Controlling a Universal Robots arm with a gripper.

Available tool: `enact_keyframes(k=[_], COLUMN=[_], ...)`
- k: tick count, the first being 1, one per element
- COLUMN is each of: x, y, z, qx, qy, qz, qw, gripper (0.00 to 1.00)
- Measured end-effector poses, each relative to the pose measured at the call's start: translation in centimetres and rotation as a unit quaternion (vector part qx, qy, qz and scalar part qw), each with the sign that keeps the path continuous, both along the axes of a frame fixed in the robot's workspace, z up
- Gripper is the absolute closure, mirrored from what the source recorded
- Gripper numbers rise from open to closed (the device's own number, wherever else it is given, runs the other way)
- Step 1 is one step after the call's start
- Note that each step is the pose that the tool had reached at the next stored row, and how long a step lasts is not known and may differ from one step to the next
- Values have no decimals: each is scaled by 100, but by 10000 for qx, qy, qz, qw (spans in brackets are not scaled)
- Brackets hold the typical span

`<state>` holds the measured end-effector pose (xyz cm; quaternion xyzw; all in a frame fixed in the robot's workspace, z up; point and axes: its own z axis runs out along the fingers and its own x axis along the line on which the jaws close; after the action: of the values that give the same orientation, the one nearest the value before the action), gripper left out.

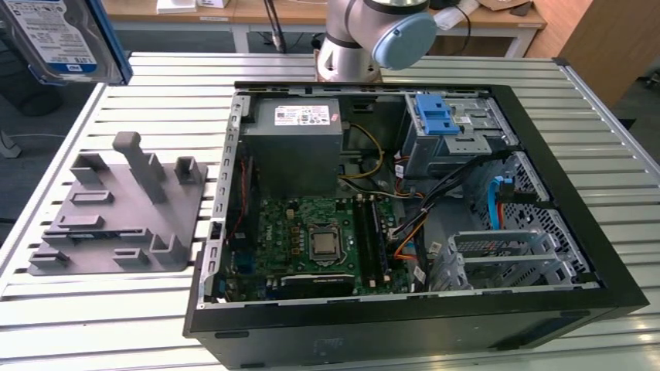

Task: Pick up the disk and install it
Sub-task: 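Pick up the disk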

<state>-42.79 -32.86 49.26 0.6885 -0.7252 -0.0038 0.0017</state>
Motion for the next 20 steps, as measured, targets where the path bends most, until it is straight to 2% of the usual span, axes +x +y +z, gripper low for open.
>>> enact_keyframes(k=[7,20], x=[0,20], y=[0,0], z=[122,128], qx=[0,0], qy=[1,1], qz=[0,0], qw=[10000,10000], gripper=[63,63])
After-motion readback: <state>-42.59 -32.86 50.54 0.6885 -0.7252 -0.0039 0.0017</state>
